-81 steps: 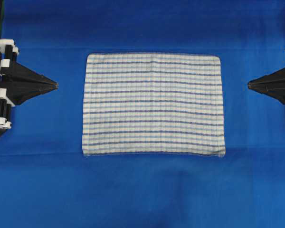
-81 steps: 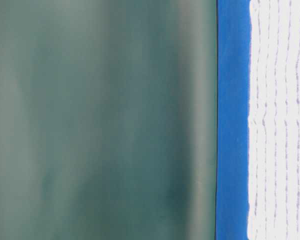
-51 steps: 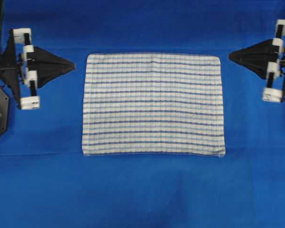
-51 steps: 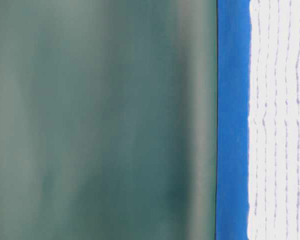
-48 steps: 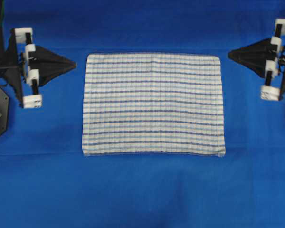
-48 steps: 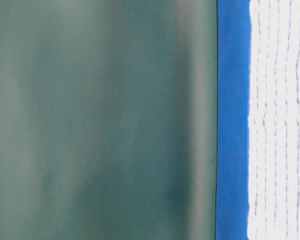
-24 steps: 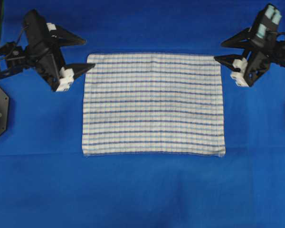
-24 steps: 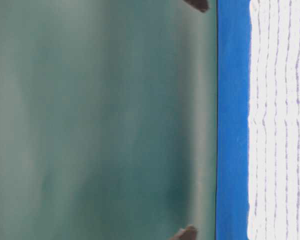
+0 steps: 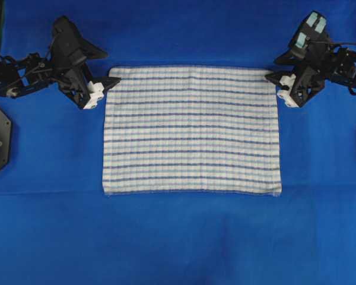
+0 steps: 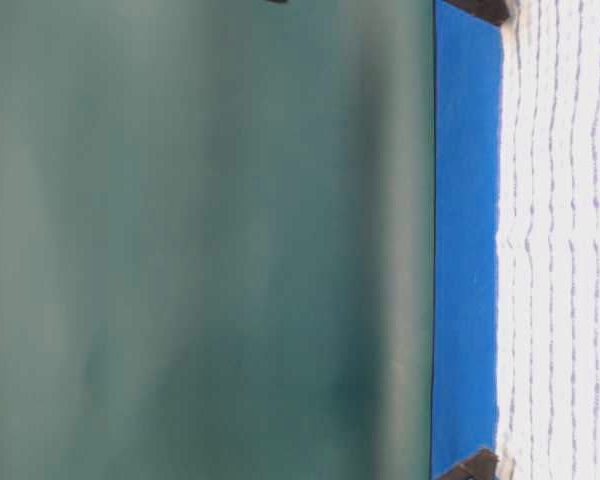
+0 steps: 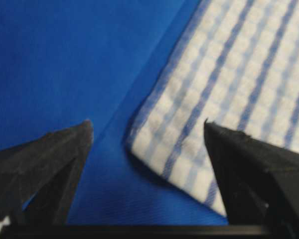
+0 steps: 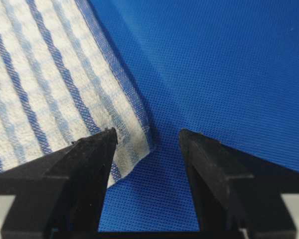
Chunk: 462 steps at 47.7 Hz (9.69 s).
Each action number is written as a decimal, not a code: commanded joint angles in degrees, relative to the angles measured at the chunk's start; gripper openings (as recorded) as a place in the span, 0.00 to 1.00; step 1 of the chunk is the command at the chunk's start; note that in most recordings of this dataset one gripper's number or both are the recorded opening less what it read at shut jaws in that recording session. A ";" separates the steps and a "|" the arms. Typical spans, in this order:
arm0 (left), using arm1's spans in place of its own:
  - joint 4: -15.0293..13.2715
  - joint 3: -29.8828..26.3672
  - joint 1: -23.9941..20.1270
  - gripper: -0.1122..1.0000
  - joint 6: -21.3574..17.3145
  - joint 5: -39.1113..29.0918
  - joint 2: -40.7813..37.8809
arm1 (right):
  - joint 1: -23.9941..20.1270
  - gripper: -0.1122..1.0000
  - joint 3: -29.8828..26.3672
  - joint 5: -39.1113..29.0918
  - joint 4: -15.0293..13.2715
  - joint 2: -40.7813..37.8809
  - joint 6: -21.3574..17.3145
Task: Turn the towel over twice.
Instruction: 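Move both grippers to the towel's far corners and pinch them, then lift the far corners with both grippers and pull them away, then swing the held edge over and lay it down toward the near side, then open both grippers and pull them back from the towel, then move both grippers back to the towel's far corners and pinch, then lift the far corners with both grippers and pull them away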
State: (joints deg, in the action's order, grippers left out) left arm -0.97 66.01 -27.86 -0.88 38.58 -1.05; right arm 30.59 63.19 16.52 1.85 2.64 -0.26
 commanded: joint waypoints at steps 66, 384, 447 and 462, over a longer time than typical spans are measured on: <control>-0.35 -7.03 -5.36 0.13 -0.26 -10.72 14.50 | 9.23 0.15 -6.68 -5.80 -0.79 13.71 2.99; -0.35 -4.39 -1.05 0.13 -6.86 -8.09 -2.46 | 2.46 0.16 -4.66 -8.79 -22.41 -0.44 -20.83; -0.26 -14.41 -8.70 0.13 -12.22 -22.15 25.49 | 11.16 0.16 -17.05 -26.98 -29.53 29.18 -20.83; -0.35 -15.29 -8.00 0.13 -12.13 -28.39 34.98 | 7.29 0.16 -15.91 -29.00 -29.44 39.02 -21.80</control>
State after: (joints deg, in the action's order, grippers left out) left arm -1.32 51.86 -35.86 -13.01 11.07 31.64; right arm 38.85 47.55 -11.87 -27.42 39.38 -21.71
